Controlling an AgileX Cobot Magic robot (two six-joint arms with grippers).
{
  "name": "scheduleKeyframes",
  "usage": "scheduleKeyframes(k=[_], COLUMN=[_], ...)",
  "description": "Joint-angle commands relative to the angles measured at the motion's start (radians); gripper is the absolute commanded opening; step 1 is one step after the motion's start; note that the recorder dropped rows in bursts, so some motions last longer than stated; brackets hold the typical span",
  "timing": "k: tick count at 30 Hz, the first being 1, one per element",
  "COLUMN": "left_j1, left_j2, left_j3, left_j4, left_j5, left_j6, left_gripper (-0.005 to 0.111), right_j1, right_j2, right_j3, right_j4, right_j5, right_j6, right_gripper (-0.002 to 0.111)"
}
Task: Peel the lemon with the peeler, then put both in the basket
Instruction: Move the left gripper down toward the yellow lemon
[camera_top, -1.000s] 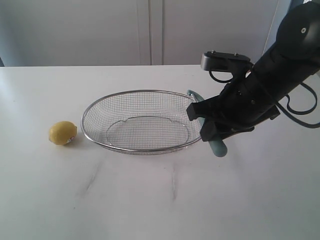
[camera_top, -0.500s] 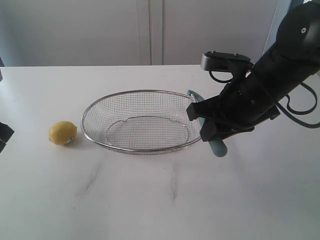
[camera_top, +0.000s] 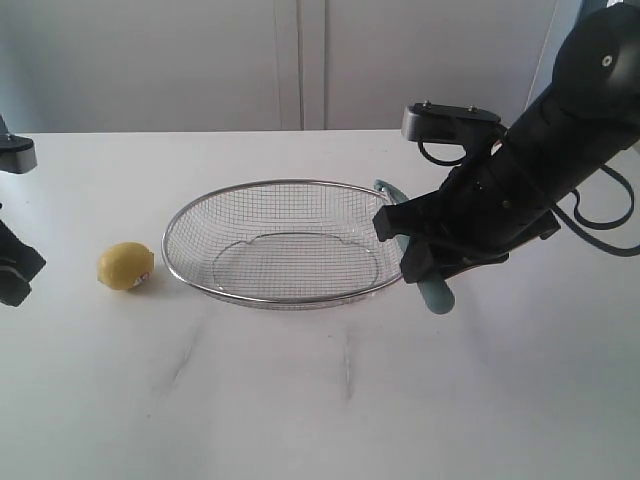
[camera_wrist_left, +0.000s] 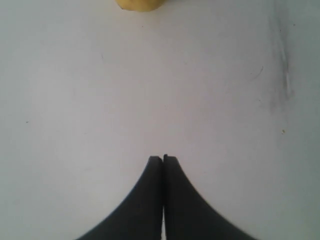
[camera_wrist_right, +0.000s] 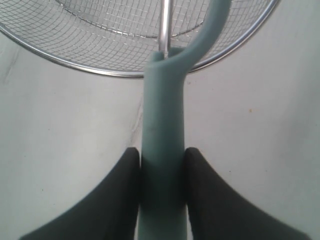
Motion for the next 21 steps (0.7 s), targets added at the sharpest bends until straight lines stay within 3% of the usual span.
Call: scheduleKeyframes(k=[1,8,21], left_j1=[0.015,0.029,0.029], left_j2=[0.033,0.058,0.146], left_j3=[-0.019,-0.03,-0.067], left_j4=[-0.013,-0.02,-0.225], left_j5=[0.033,-0.004,-0.055], left_j6=[0.006,0.087,0.303], left_gripper=[0.0,0.0,0.0], right_j1=[-0.007,-0.007,-0.007], right_j2=[-0.011,-0.011,-0.011], right_j3=[0.004,0.004,0.004], right_j4=[0.005,0.005,0.005], right_j5=[-0.004,-0.002,0.0], right_j6=[-0.006,-0.006,-0.006], right_gripper=[0.0,0.0,0.0])
